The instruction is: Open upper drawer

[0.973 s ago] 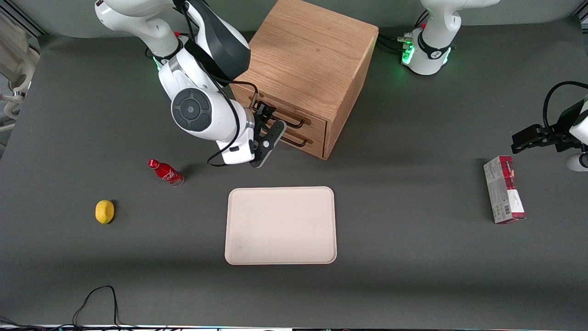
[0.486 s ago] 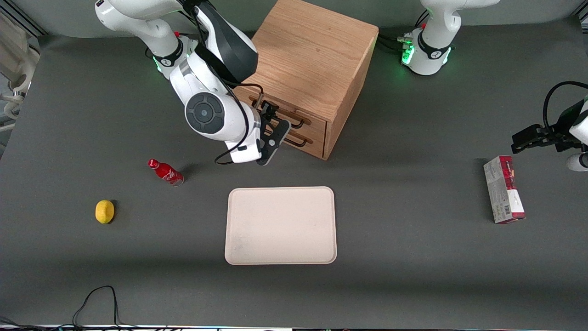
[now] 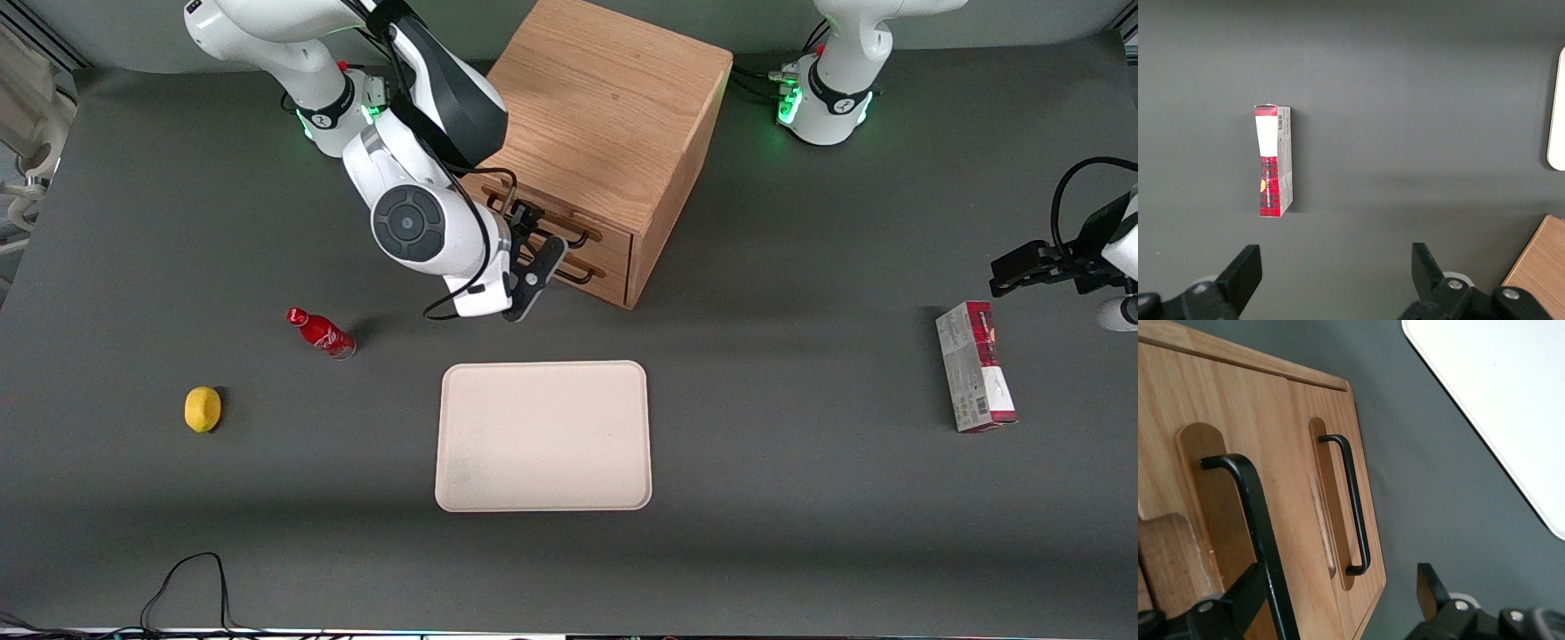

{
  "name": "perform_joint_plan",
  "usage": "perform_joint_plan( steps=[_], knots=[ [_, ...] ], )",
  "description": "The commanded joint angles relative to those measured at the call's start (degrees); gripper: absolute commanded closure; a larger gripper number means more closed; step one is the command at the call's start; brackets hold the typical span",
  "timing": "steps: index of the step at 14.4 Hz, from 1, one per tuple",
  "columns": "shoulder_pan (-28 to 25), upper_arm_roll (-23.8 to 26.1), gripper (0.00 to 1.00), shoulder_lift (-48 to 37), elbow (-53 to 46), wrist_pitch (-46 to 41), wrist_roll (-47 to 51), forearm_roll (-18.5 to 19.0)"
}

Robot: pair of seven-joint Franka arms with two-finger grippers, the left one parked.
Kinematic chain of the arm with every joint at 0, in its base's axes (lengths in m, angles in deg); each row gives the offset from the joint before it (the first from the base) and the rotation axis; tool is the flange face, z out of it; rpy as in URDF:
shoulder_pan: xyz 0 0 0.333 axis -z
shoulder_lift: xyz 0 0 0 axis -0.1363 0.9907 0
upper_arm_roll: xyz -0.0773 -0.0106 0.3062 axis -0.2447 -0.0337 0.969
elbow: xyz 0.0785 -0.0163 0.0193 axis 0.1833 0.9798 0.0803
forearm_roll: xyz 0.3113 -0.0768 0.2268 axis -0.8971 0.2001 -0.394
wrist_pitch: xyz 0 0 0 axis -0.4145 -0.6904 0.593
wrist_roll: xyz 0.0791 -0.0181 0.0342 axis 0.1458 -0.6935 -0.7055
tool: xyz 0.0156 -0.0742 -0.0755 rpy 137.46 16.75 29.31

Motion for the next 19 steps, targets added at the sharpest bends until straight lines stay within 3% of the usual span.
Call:
perform_joint_plan(
  steps=[1,9,19],
  knots=[
    [-1.3,-0.5,0.00,-0.7,1.3,1.0,-1.3,-0.9],
    [-2.3,-0.6,0.00,-0.9,5.0,5.2,-3.0,-0.7],
    [-2.0,-1.4,0.00,-2.2,4.4,1.9,-4.9,-1.4]
  ],
)
